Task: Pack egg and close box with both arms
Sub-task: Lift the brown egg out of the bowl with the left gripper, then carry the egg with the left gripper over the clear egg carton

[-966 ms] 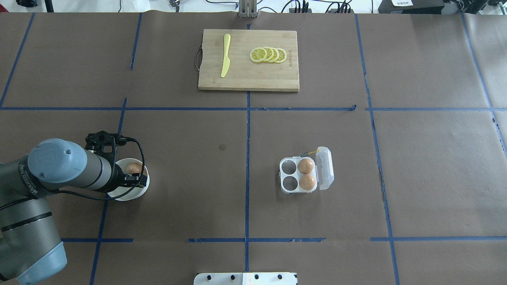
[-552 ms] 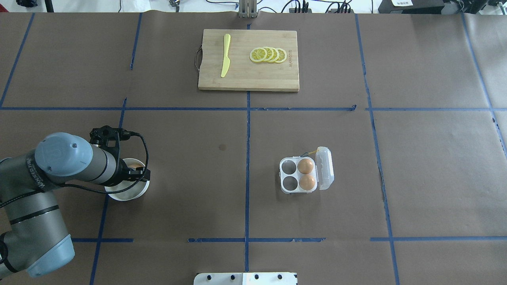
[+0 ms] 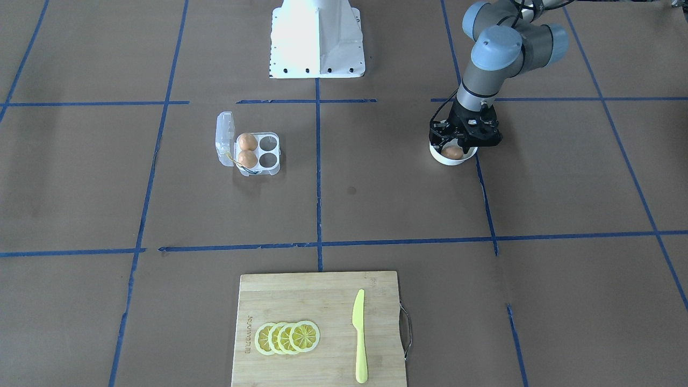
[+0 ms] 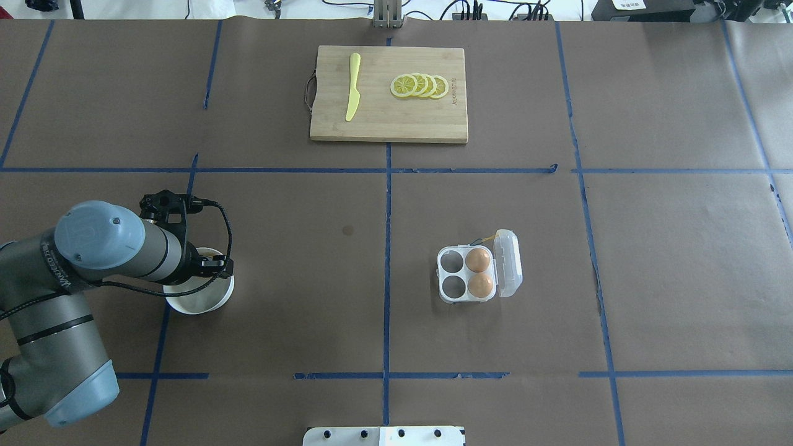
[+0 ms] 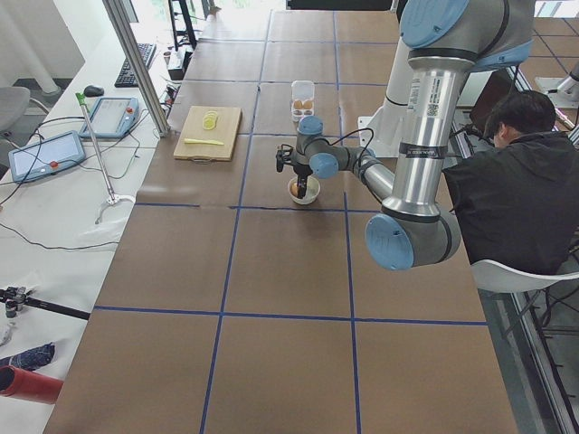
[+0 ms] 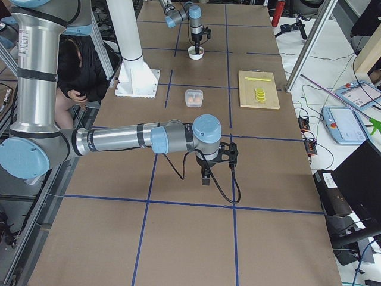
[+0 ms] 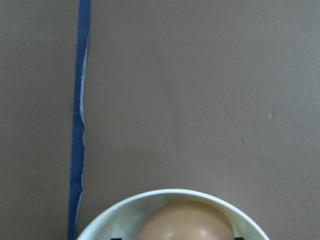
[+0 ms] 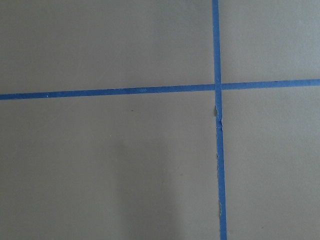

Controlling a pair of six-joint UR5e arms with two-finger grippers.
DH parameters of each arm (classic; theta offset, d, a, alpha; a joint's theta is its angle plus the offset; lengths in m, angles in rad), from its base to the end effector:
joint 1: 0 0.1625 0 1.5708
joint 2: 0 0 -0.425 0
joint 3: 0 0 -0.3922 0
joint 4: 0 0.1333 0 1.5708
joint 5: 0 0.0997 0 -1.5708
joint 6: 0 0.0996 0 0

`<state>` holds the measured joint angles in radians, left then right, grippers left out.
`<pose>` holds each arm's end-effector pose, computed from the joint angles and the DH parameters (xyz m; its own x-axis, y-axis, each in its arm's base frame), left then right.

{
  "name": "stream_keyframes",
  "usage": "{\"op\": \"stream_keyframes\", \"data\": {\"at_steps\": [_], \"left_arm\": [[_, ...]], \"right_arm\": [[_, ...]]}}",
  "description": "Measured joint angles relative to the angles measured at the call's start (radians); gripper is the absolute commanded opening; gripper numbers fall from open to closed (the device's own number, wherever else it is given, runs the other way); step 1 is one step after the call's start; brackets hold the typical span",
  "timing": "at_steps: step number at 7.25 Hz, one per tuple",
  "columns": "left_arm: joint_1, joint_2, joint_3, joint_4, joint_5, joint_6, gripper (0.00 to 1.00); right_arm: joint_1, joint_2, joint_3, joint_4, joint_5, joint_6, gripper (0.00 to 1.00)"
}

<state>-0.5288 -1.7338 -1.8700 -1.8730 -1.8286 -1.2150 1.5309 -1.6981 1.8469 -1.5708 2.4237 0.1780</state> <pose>0.4279 -0.3750 0.4075 0.7010 -0.0195 -0.7129 0.0974 0.9929 0.0686 0.0406 -0.4442 0.5759 0.6495 0.0393 0.7593 -0.0768 0.9970 0.0140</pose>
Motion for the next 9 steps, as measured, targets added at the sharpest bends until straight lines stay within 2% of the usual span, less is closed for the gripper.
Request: {"op": "stream_keyframes", "data": {"at_steps": [1, 3, 9], "left_arm": [[0.000, -0.001, 0.000, 0.000, 0.000, 0.000, 0.42], [-0.001, 0.000, -0.001, 0.000, 0.000, 0.000, 0.33], [-0.023, 0.058, -0.081, 0.001, -0.003, -0.009, 0.33]], "right_arm": [[0.000, 0.000, 0.000, 0.000, 0.000, 0.000, 1.00], [0.000, 0.000, -0.001, 0.000, -0.001, 0.000, 1.00], [0.001, 0.000, -0.002, 0.000, -0.002, 0.000, 1.00]]}}
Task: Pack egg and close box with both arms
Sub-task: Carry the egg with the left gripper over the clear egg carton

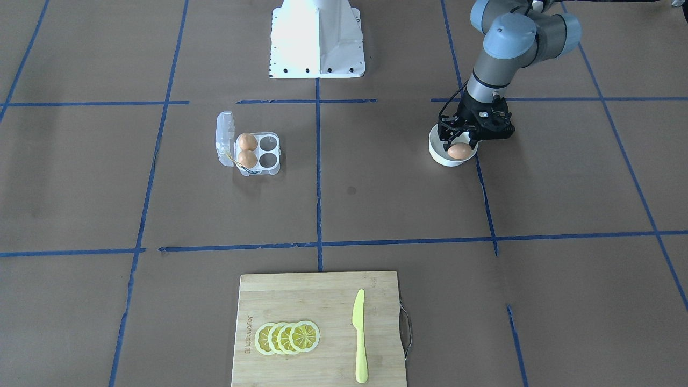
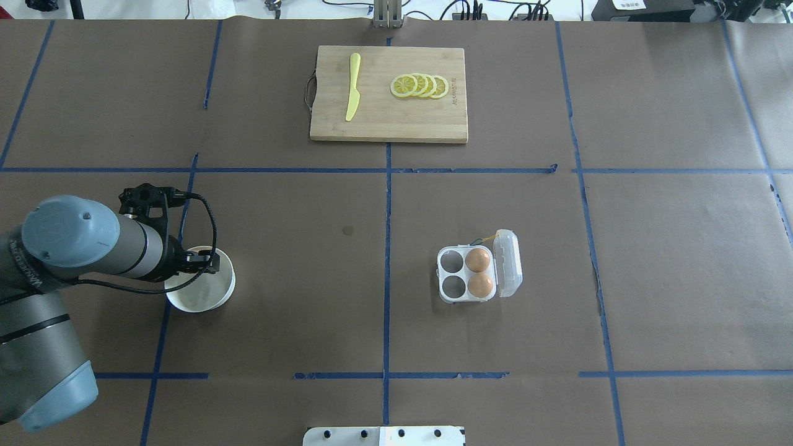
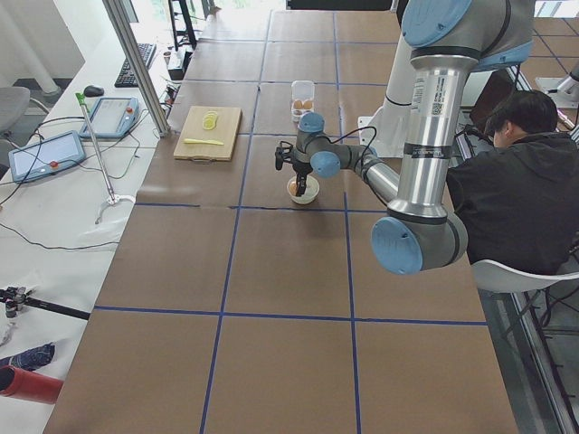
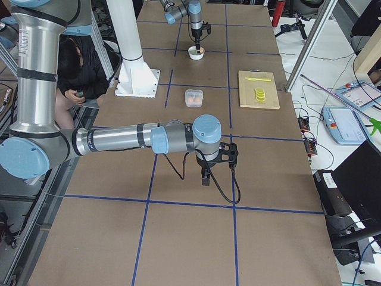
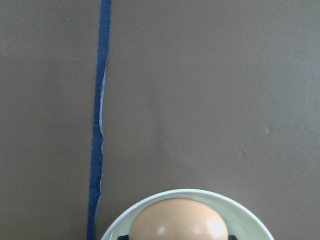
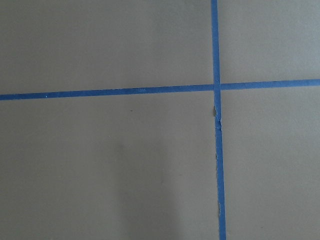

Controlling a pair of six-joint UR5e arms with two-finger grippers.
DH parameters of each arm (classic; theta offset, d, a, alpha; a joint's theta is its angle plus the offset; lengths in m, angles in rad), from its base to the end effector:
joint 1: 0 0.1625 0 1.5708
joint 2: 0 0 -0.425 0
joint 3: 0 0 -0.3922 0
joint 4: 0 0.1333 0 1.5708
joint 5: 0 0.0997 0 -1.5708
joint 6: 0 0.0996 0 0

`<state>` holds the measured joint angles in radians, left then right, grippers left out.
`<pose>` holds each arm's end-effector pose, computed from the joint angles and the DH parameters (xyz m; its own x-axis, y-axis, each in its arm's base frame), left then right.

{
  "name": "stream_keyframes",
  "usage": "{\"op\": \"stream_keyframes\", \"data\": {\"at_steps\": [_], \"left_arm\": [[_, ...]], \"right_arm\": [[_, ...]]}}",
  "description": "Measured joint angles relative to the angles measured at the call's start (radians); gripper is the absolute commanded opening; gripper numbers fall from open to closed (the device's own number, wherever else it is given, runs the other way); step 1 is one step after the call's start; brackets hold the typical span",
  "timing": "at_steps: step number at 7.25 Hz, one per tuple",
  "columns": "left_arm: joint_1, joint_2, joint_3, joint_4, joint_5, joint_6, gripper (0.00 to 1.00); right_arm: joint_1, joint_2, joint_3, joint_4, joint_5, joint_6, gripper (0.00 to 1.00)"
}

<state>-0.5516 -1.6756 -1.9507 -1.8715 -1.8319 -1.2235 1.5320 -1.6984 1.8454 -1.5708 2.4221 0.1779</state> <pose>0.3950 -0.3694 0.4000 0.6857 -0.0358 -0.7270 0.1249 0.9898 0.0690 0.0412 -0.4441 0.5769 0.6507 0.0414 0.7582 -0.0780 0.9969 0.0125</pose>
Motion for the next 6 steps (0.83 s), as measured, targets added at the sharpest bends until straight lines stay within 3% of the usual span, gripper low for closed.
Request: {"op": "stream_keyframes", "data": {"at_steps": [2, 4, 6], "left_arm": [[-0.001, 0.044, -0.056, 0.001, -0.002, -0.002, 0.31], [-0.002, 0.048, -0.105, 0.002, -0.006, -0.002, 0.00], [-0.006, -0.046, -0.114, 0.002, -0.023, -0.007, 0.00]], "right_arm": [[0.000, -0.001, 0.001, 0.000, 0.000, 0.000, 1.00], [0.000, -0.002, 0.001, 0.000, 0.000, 0.000, 1.00], [0.000, -0.001, 0.000, 0.000, 0.000, 0.000, 1.00]]}}
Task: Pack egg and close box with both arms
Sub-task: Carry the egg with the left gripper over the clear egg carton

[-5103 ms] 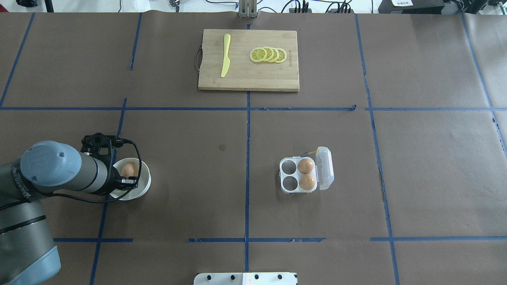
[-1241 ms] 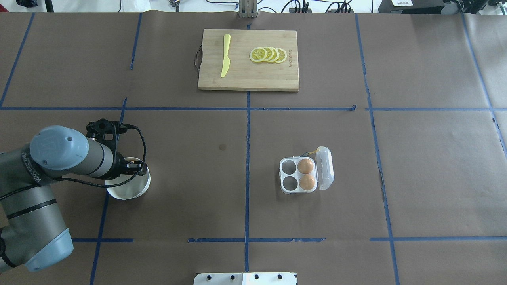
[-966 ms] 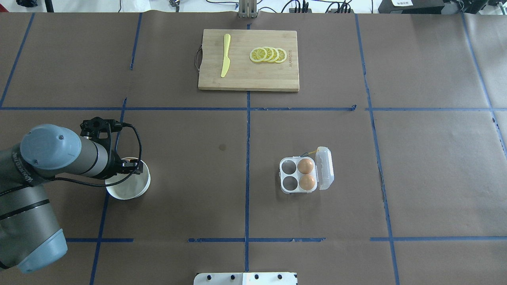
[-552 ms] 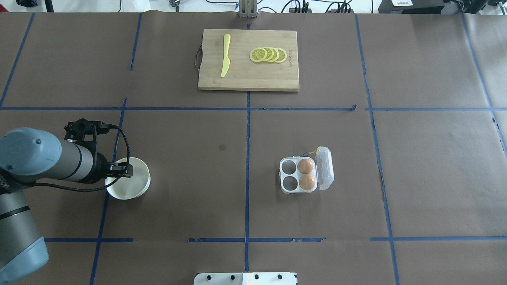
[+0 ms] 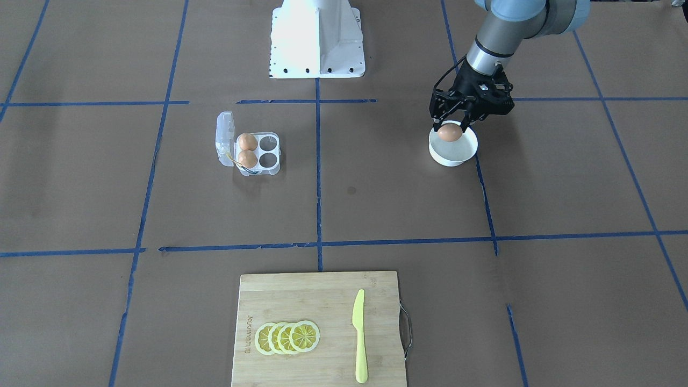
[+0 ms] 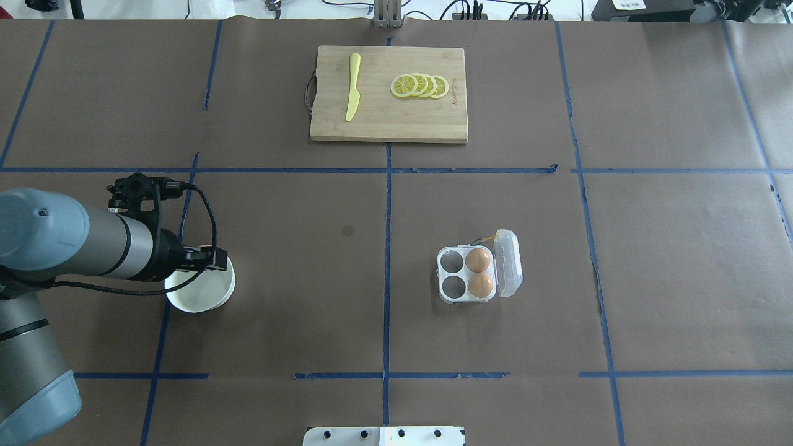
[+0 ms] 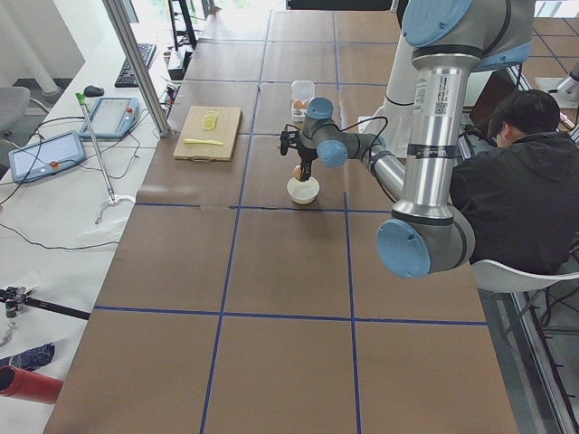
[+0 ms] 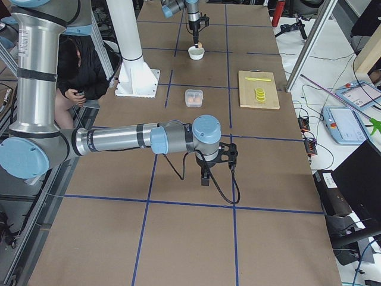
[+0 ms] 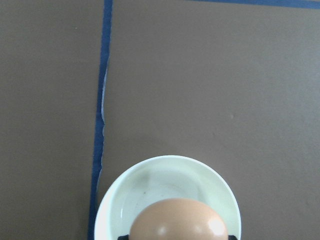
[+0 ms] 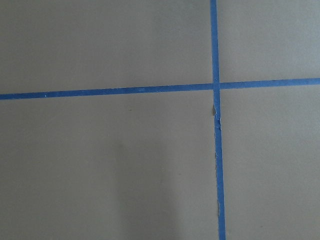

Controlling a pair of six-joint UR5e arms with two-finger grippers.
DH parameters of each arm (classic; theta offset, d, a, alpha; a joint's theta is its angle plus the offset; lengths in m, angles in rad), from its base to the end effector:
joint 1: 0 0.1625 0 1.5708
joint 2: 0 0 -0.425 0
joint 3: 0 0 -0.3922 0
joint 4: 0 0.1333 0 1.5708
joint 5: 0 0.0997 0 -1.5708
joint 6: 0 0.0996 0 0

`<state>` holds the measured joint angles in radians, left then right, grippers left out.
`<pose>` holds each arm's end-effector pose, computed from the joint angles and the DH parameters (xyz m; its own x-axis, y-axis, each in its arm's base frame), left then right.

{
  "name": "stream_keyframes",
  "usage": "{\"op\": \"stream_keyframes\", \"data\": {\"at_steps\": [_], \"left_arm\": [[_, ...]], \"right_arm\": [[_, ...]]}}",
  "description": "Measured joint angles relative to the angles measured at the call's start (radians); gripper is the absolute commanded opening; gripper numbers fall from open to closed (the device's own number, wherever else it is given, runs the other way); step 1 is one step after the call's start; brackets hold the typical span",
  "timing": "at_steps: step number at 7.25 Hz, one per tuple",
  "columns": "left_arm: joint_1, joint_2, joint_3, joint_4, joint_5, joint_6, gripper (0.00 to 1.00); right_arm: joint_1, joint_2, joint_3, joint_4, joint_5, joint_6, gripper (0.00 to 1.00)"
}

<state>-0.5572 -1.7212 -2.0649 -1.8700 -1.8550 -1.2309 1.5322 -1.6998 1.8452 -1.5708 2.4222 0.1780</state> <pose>0.3798 -0.3608 0.3224 0.5745 0.0191 -0.8183 0.1308 0.9847 0.1148 0.0413 -0.4435 0.5776 0.6507 0.0429 0.7582 -0.0783 0.9969 0.0108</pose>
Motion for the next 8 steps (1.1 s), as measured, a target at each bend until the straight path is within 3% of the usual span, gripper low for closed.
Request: {"op": "stream_keyframes", "data": {"at_steps": [1, 4, 8], "left_arm": [[0.003, -0.075, 0.016, -0.001, -0.005, -0.025, 0.00], [0.042, -0.360, 0.203, -0.058, -0.008, -0.265, 0.00], [0.161, -0.567, 0.443, -0.236, 0.015, -0.504, 0.00]], "right_arm": [[0.000, 0.000, -0.001, 0.000, 0.000, 0.000, 1.00], [-0.001, 0.004, -0.002, 0.000, -0.006, 0.009, 1.00], [-0.001, 0.022, 0.011, 0.000, 0.000, 0.016, 1.00]]}}
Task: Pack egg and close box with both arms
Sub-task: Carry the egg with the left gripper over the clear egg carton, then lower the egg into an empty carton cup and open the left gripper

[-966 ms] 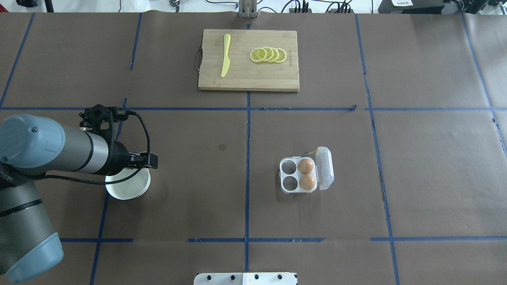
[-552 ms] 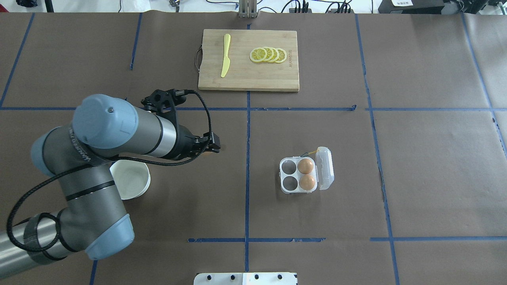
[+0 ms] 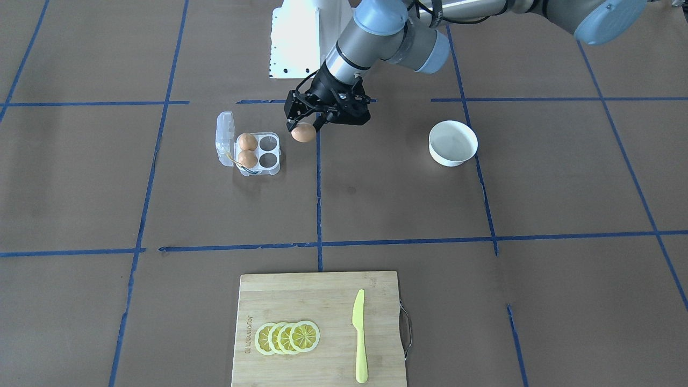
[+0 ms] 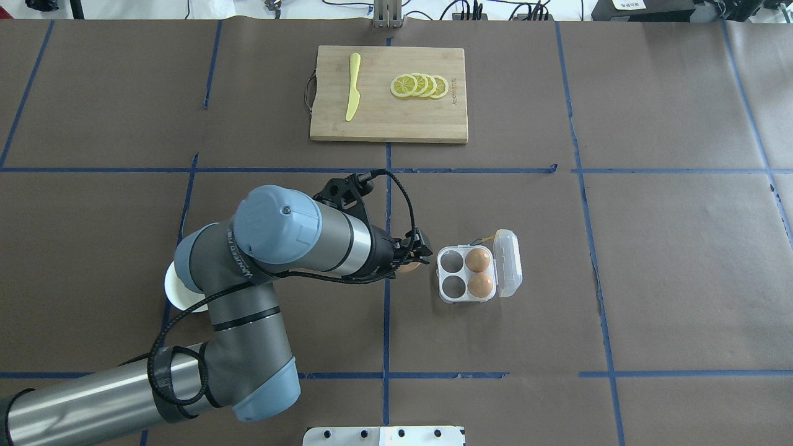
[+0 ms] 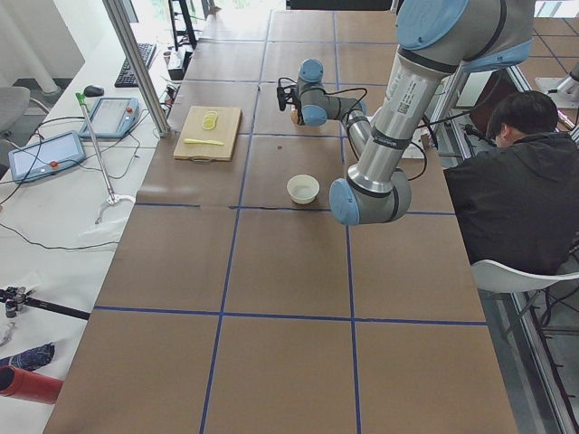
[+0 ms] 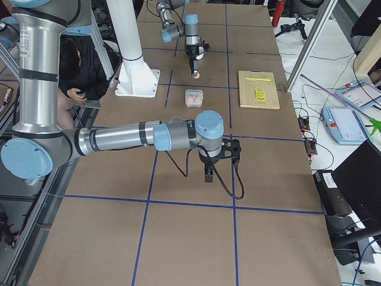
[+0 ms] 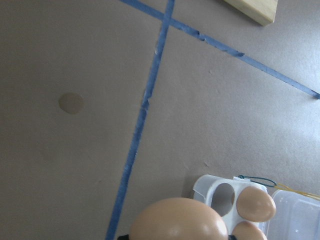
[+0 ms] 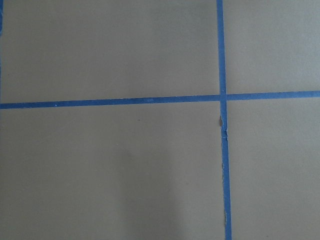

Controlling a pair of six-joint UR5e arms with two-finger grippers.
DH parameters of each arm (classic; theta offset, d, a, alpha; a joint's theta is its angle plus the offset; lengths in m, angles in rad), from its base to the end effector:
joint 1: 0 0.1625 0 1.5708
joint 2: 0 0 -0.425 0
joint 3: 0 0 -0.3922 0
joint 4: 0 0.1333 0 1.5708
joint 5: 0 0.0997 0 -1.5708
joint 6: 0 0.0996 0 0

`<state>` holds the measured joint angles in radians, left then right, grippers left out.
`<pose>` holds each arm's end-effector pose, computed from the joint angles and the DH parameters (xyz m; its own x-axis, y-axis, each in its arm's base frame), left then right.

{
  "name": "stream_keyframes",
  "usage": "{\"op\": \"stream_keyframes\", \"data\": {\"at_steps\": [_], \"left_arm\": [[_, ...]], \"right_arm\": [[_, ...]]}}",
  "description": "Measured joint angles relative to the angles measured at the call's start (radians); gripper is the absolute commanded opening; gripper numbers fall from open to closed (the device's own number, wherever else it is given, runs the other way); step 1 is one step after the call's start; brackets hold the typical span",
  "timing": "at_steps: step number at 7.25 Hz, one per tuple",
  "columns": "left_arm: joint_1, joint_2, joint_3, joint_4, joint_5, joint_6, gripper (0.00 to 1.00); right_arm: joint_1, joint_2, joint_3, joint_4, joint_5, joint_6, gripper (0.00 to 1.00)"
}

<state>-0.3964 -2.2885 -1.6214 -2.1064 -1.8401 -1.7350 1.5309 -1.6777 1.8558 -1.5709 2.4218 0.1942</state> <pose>0.5864 -0.3612 0.1393 0.2179 -0.2620 -0.9402 0.1734 0.9584 -0.2269 0.0404 -0.4524 0.5626 0.6487 0.0334 0.7603 -0.0876 0.9957 0.0309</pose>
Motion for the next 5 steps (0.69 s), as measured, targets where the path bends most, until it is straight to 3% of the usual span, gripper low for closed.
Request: {"op": "stream_keyframes", "data": {"at_steps": [2, 4, 5], "left_arm": [[0.054, -0.097, 0.115, -0.051, 0.078, -0.043, 0.00], [0.071, -0.124, 0.181, -0.103, 0.111, -0.048, 0.00], [0.073, -0.128, 0.194, -0.112, 0.114, -0.048, 0.25]], "right_arm": [[0.000, 0.000, 0.003, 0.003, 0.001, 0.001, 1.00], [0.000, -0.004, -0.001, 0.033, 0.000, 0.002, 1.00], [0.000, -0.004, -0.003, 0.041, 0.000, 0.002, 1.00]]}}
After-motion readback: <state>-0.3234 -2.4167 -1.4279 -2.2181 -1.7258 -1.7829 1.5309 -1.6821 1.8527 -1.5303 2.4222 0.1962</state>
